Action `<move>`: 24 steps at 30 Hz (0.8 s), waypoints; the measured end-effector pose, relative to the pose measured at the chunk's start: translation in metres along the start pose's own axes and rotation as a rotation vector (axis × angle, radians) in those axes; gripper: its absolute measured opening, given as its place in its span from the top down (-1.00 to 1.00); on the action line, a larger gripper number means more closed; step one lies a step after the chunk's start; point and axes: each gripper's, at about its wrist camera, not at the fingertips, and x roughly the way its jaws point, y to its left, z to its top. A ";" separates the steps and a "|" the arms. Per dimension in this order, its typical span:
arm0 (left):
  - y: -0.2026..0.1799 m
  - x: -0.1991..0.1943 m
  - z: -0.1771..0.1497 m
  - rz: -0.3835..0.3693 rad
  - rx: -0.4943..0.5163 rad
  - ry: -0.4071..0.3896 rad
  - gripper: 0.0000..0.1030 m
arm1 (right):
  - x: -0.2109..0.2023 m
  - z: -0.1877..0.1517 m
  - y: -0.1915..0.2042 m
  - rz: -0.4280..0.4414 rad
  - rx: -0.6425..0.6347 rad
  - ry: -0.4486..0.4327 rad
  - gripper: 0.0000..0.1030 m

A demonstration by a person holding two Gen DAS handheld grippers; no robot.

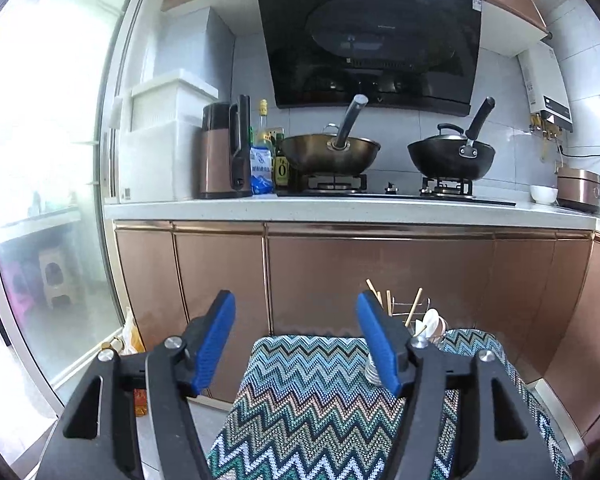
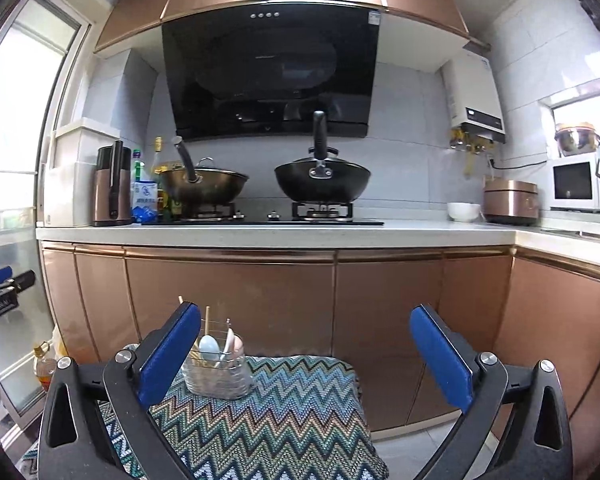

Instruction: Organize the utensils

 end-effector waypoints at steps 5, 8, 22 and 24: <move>-0.003 -0.012 0.004 0.025 0.036 -0.041 -0.42 | -0.004 -0.003 -0.009 -0.023 0.008 -0.007 -1.00; -0.001 -0.019 0.007 0.006 0.029 -0.051 -0.46 | -0.008 -0.005 -0.012 -0.037 0.000 -0.012 -1.00; 0.002 -0.022 0.012 -0.047 0.035 -0.052 -0.47 | -0.011 -0.006 -0.013 -0.053 -0.024 -0.014 -1.00; 0.003 -0.021 0.010 -0.047 0.030 -0.046 -0.47 | -0.010 -0.007 -0.012 -0.050 -0.027 -0.012 -1.00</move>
